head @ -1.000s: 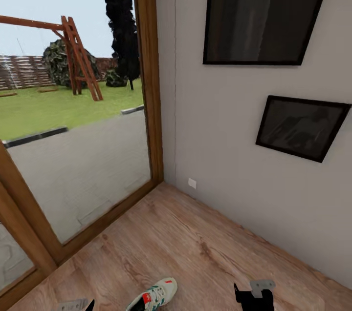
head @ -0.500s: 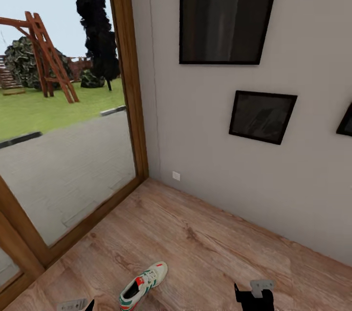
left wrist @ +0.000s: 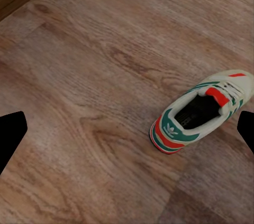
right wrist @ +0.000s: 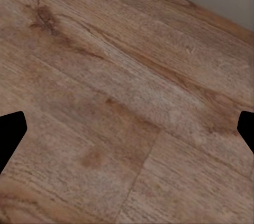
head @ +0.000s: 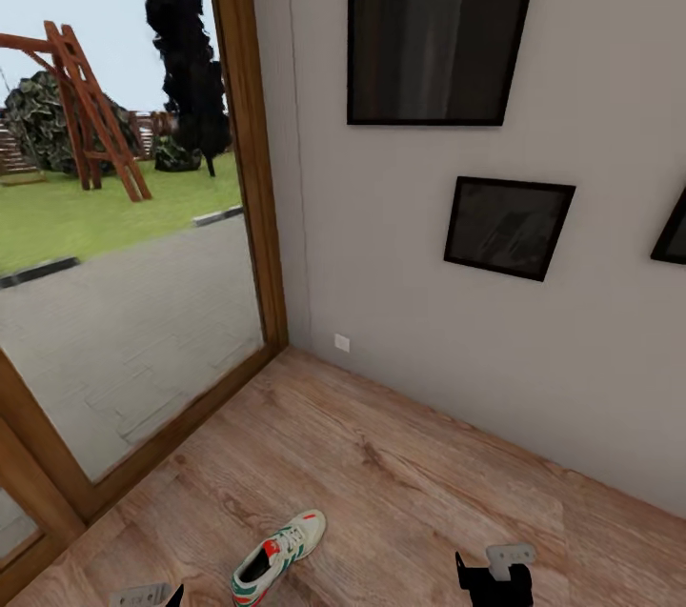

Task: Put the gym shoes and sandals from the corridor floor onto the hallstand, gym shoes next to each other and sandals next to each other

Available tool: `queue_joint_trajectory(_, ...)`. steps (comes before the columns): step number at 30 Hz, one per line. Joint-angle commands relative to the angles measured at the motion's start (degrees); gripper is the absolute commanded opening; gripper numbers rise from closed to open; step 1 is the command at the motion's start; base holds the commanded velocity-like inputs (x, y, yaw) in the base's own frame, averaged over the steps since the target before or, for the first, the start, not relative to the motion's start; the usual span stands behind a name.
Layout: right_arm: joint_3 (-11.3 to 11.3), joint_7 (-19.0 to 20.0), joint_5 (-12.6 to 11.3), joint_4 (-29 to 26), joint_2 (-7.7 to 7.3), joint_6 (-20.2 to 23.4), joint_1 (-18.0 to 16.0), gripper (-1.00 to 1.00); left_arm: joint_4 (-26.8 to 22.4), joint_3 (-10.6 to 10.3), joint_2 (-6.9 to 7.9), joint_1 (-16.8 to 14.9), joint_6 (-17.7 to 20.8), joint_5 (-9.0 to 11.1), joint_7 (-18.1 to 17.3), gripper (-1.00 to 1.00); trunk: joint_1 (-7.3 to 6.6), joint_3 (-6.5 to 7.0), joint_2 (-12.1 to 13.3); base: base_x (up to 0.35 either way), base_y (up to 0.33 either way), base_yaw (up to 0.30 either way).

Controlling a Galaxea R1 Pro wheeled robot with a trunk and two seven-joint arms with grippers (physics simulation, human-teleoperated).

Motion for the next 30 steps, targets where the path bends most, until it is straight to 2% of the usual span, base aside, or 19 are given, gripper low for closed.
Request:
queue_joint_trajectory(1, 0.5, -0.2, -0.6, 0.0, -0.03, -0.2, 0.0, 1.00, 0.1, 0.4, -0.02, 0.0, 0.0, 0.2, -0.6, 1.00, -0.01, -0.05, 0.0, -0.001, 0.000, -0.002)
queue_joint_trajectory(16, 0.6, -0.2, -0.5, 0.1, 0.04, -0.2, 0.0, 1.00, 0.1, 0.4, -0.02, 0.0, 0.0, 0.2, -0.6, 1.00, -0.01, -0.05, 0.0, 0.000, 0.000, 0.000)
queue_joint_trajectory(25, 0.3, -0.4, -0.6, 0.1, 0.11, -0.1, 0.0, 1.00, 0.1, 0.4, -0.02, 0.0, 0.0, 0.2, -0.6, 1.00, -0.01, -0.05, 0.0, 0.000, 0.186, -0.009)
queue_joint_trajectory(30, 0.3, -0.4, -0.6, 0.1, 0.11, 0.0, 0.0, 1.00, 0.1, 0.4, -0.04, 0.0, 0.0, 0.2, -0.6, 1.00, -0.01, -0.05, 0.0, 0.000, 0.225, -0.148)
